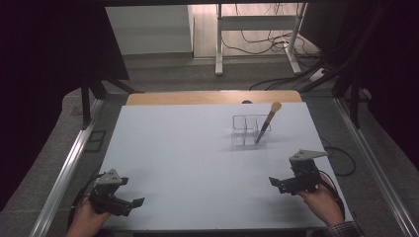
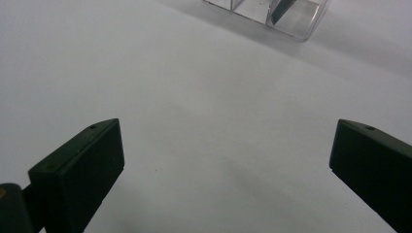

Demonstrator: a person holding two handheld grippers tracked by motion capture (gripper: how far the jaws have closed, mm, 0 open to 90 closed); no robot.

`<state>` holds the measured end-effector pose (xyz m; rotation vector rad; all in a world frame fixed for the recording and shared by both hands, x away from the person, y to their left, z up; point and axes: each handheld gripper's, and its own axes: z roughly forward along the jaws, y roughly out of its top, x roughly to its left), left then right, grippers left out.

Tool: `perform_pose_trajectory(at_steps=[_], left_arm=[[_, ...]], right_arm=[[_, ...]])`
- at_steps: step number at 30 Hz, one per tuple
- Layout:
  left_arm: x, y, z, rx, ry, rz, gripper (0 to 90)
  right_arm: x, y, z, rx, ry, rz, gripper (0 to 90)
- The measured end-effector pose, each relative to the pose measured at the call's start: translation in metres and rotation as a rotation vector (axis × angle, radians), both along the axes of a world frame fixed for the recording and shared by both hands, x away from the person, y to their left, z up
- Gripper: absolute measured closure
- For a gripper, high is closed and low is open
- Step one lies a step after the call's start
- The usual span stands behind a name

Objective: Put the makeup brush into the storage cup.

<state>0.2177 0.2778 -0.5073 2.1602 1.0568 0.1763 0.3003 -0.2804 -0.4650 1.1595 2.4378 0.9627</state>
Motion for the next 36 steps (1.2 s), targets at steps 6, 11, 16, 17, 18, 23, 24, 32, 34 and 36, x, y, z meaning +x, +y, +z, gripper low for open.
perform_pose_trajectory(at_steps=[6,11,16,17,18,23,24,32,34,36], left_arm=[[0.0,0.0,0.0,0.004,-0.001,-0.001,0.4],[0.0,0.0,0.0,0.005,-0.002,-0.001,0.4],[0.0,0.0,0.0,0.007,-0.001,-0.002,0.4],[0.0,0.0,0.0,0.007,-0.001,-0.002,0.4],[0.0,0.0,0.0,0.007,-0.001,-0.002,0.4],[0.0,0.0,0.0,0.007,0.0,-0.003,0.4],[0.0,0.0,0.0,0.007,0.0,-0.003,0.4],[0.0,-0.001,0.0,0.008,0.001,-0.004,0.4],[0.0,0.0,0.0,0.007,0.001,-0.004,0.5],[0.0,-0.001,0.0,0.008,0.002,-0.004,0.4]], right_arm=[[-0.004,-0.003,0.001,0.0,0.001,-0.006,0.0],[-0.007,-0.005,0.001,-0.005,0.002,-0.012,0.0],[-0.01,-0.008,0.0,-0.01,0.005,-0.019,0.0],[-0.01,-0.008,0.0,-0.011,0.002,-0.018,0.0],[-0.01,-0.009,0.0,-0.012,0.003,-0.019,0.0],[-0.014,-0.012,0.0,-0.018,0.005,-0.022,0.0],[-0.014,-0.012,0.0,-0.019,0.008,-0.024,0.0],[-0.019,-0.018,0.0,-0.027,0.01,-0.034,0.0],[-0.02,-0.02,-0.001,-0.029,0.01,-0.037,0.0],[-0.021,-0.022,-0.001,-0.032,0.01,-0.042,0.0]])
